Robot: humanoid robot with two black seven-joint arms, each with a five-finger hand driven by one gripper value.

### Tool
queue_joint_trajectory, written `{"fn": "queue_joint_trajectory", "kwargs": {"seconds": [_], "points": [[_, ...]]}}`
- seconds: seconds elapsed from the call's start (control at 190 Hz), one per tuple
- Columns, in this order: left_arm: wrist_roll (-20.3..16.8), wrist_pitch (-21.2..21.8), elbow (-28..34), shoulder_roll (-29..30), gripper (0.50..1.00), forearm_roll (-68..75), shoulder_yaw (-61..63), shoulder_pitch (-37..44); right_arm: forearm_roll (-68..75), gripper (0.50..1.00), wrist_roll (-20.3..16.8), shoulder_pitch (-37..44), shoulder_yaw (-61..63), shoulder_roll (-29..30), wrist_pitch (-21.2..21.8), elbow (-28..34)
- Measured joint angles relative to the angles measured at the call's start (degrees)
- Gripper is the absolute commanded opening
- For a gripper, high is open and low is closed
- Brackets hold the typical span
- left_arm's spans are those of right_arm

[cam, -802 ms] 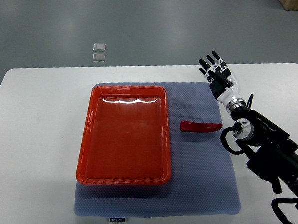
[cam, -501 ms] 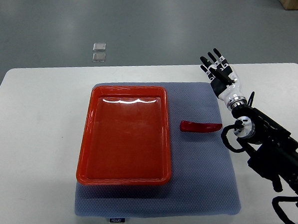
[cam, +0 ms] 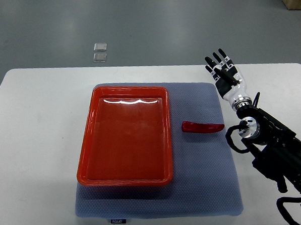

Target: Place red pepper on red tray

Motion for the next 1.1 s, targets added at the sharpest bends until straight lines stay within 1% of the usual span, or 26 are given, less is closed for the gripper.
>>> {"fn": "queue_joint_trajectory", "kwargs": {"seconds": [0.433,0.654,0.744,0.833,0.965,1.102], "points": [[0.0,0.0,0.0,0.0,1.0,0.0,0.0,0.0,0.0,0.915,-0.1,0.4,0.1,-1.6,-1.1,0.1],[0.0,0.0,0.0,0.0,1.0,0.0,0.0,0.0,-4.0,0.915,-0.3,1.7,-1.5,-5.7,-3.2,4.6],[0.0,0.0,0.0,0.0,1.0,0.0,0.0,0.0,-10.3,0.913,-0.5,3.5,-3.1,-8.2,-3.4,5.4],[0.0,0.0,0.0,0.0,1.0,0.0,0.0,0.0,-17.4,0.913,-0.7,5.1,-5.8,-11.4,-2.3,6.3],[0.0,0.0,0.0,0.0,1.0,0.0,0.1,0.0,-26.7,0.913,-0.7,6.9,-11.8,-17.6,0.7,10.1],[0.0,0.0,0.0,0.0,1.0,0.0,0.1,0.0,-34.4,0.913,-0.7,9.2,-19.0,-24.6,4.4,15.7]]}}
